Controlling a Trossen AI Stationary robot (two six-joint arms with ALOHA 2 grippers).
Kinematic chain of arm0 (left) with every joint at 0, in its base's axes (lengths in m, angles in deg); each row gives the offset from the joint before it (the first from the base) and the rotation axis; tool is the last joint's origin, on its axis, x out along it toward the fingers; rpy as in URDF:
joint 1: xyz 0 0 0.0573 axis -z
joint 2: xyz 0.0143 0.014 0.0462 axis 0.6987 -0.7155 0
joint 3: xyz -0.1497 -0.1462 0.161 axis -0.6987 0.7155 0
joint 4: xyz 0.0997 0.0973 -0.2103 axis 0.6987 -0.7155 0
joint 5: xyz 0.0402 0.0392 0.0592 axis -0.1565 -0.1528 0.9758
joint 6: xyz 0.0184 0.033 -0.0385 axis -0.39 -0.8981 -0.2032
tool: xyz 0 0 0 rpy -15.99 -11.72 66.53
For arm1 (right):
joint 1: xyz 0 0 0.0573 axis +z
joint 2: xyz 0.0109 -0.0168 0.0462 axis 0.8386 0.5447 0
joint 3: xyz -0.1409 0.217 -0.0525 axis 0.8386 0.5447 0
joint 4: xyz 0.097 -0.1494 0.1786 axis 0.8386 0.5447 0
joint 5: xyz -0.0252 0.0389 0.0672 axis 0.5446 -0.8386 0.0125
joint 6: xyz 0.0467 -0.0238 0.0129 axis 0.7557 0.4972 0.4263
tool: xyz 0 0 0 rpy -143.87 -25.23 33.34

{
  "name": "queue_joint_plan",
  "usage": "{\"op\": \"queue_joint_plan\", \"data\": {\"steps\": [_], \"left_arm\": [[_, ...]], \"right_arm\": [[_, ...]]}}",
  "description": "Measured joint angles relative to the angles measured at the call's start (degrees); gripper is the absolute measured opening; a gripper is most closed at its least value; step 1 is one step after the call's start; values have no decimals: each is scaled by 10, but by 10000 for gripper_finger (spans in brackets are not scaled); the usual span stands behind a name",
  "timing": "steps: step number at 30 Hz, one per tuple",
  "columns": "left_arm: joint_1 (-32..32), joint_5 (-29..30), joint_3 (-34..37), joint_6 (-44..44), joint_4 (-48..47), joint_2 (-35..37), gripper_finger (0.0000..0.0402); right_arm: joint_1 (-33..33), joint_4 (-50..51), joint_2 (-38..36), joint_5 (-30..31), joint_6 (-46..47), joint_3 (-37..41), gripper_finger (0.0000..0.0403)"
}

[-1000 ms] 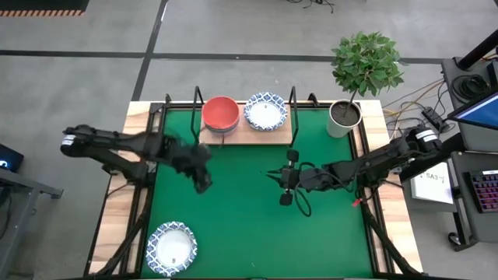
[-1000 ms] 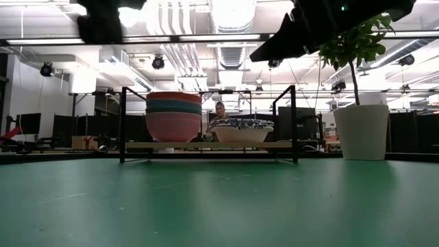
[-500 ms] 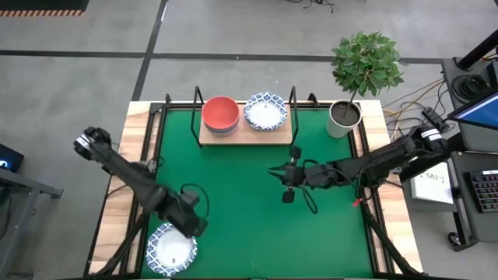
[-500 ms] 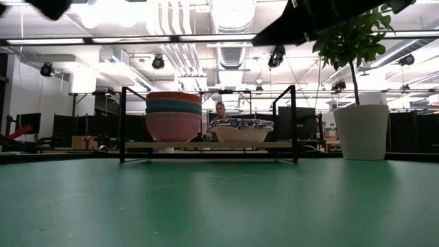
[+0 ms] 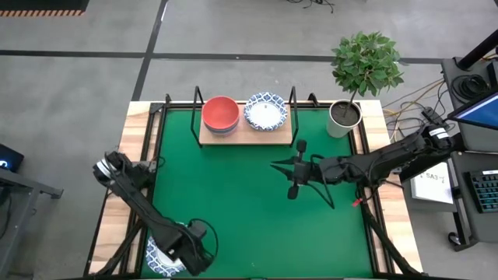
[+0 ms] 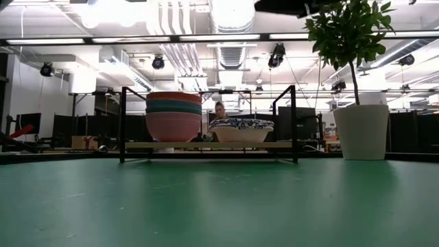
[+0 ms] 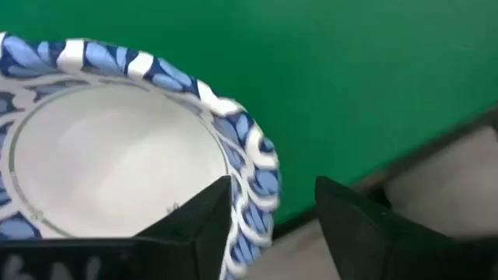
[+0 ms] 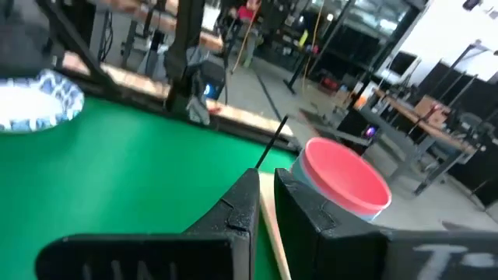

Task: Place and stack bowls onto a shelf
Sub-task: Stack blue patterned bowl on top of the blue patterned bowls on the shelf

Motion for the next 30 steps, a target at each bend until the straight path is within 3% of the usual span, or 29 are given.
{"op": "queue_joint_plan", "data": {"steps": [7,14,25,30], "left_arm": [[8,21,-46,9,-23,-59,185],[23,59,-43,43,-28,-78,160],[31,37,-18,41,-27,-87,135],[30,37,-18,17,-45,-87,101]], "right_arm": [[0,-16,-16,-1,-39,0,34],[0,-37,-17,-4,-72,0,34],[0,-37,-17,-4,-68,0,34],[0,-34,-17,-4,-52,0,34]]}}
